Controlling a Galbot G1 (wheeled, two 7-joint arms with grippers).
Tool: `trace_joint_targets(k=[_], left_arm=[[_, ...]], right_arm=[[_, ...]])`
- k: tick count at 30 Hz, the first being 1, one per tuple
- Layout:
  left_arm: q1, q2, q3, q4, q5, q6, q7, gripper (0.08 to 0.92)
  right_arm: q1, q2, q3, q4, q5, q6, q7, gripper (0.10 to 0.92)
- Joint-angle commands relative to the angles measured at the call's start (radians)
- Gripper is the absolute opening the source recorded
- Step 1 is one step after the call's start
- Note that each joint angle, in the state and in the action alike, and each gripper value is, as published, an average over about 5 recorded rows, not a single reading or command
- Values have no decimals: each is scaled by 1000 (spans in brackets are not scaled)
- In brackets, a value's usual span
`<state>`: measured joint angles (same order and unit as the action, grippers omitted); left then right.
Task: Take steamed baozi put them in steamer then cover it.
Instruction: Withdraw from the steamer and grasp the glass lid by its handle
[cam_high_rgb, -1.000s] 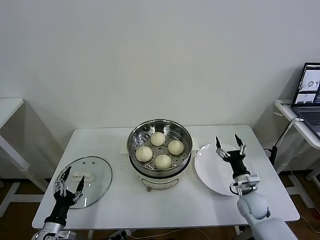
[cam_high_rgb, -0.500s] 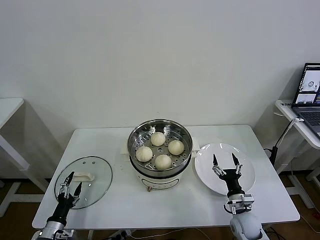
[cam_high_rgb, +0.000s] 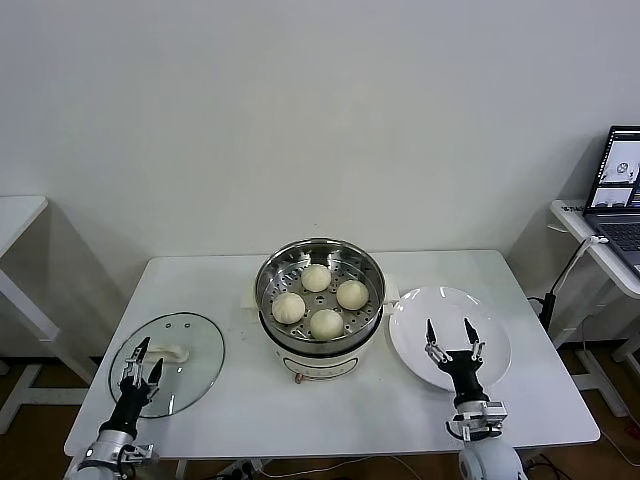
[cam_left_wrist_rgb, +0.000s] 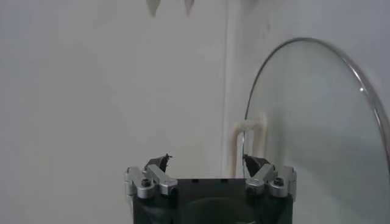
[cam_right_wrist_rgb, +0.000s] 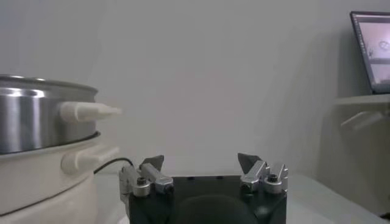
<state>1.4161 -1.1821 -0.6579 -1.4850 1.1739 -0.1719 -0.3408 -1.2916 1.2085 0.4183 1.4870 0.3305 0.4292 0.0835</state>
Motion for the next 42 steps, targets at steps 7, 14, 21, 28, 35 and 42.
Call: trace_joint_targets(k=[7,14,21,28,35,42], left_arm=[[-92,-1,15,69,31,11,-17,823],[-112,-6,27,85,31,12,-17,823],[-134,-8,36,119,33,12,-15,823],[-142,-11,37,134,37,13,-7,803],[-150,-10,37,155,40,15,7,622],[-158,-16,37,177,39,9,10,414]], right_arm=[[-15,21,16,-23,-44,19,-14,823],[-18,26,21,-21,-53,23,-16,823],[-22,26,26,-17,-58,25,-16,823],[-24,27,30,-19,-62,30,-16,823],[-23,25,30,-3,-62,28,-13,823],[-25,25,30,5,-63,29,-12,823]])
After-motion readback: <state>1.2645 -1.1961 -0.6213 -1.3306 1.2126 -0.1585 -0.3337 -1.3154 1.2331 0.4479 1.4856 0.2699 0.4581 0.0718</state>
